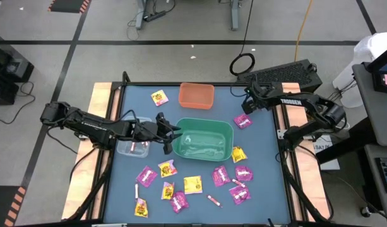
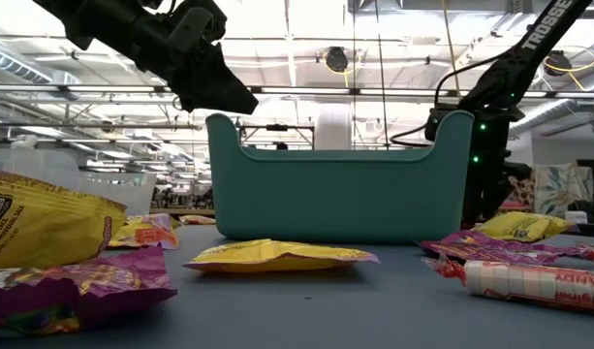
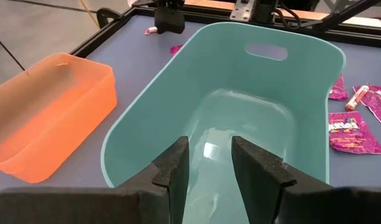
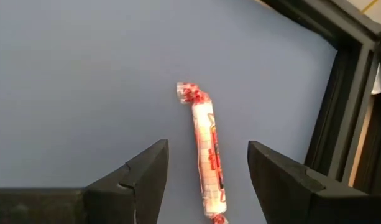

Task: Sort candy
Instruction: Put the orange candy into the transparent bin

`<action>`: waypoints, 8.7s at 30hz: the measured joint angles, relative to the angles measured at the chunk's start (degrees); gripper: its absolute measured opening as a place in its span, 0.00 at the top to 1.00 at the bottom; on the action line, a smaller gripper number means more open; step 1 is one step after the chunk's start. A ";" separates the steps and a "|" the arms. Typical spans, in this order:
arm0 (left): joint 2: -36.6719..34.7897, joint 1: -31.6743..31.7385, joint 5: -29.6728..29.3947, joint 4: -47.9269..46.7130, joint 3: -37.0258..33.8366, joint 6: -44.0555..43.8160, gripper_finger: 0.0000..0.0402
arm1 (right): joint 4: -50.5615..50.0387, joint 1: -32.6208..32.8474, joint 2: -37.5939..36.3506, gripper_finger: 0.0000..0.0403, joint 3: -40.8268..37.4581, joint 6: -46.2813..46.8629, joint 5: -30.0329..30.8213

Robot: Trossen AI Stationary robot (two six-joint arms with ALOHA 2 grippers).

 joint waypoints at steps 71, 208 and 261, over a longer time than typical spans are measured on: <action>0.00 -0.04 2.10 -0.04 0.00 -0.07 0.68 | 1.03 4.87 1.85 0.59 0.11 5.08 -8.55; 3.45 -4.66 4.68 35.07 0.04 13.95 0.68 | 70.17 52.52 -4.26 0.91 -0.02 -26.30 -24.02; 18.08 -3.76 4.79 39.43 11.08 20.99 0.86 | 66.06 52.87 -4.30 0.66 0.01 -22.02 -17.78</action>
